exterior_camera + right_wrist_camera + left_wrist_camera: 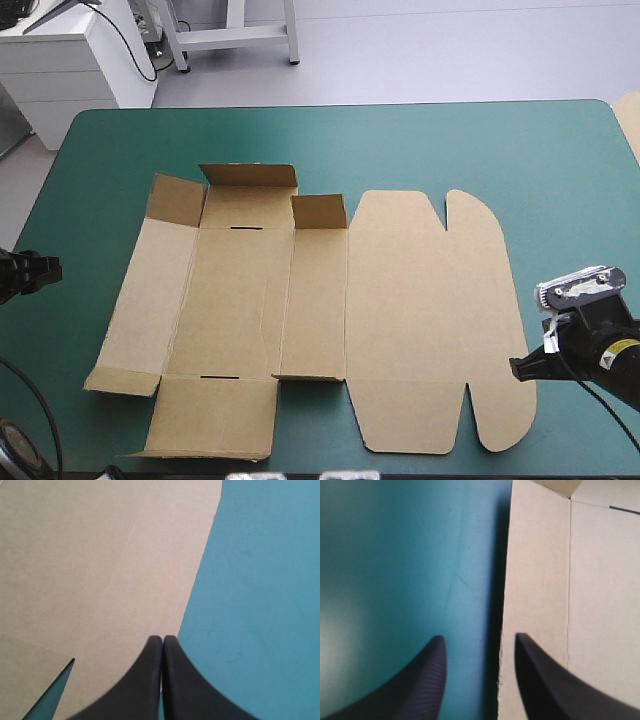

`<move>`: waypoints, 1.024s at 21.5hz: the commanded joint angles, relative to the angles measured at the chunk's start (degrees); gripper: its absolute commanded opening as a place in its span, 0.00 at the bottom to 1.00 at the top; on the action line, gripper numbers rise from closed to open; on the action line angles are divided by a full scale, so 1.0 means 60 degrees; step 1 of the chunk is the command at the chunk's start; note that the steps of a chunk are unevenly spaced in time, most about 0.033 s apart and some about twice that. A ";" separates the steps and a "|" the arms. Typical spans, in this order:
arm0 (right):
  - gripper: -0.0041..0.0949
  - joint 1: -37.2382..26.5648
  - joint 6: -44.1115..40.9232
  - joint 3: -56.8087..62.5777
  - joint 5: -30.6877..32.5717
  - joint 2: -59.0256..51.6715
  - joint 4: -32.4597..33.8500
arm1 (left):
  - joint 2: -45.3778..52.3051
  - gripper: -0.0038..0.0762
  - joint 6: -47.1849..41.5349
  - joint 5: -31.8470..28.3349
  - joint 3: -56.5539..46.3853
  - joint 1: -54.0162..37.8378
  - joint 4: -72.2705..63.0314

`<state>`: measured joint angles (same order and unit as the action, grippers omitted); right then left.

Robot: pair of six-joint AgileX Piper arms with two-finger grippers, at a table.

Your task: Fold the box

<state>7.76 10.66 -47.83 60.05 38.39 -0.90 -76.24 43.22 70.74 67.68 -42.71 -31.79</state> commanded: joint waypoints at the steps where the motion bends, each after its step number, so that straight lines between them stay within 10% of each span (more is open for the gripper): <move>1: 0.02 -0.0054 0.0178 -0.0237 -0.0535 -0.0011 0.0009 | -0.0495 0.74 -0.0025 0.0537 0.0310 -0.0029 -0.0994; 22: 0.02 -0.0054 0.0809 -0.0237 -0.0927 -0.0011 -0.0775 | -0.3219 0.76 -0.0060 0.0593 0.0273 0.1521 -0.0422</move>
<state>7.76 14.92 -47.83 57.68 38.39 -5.19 -97.78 45.23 68.95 67.76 -34.72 -34.92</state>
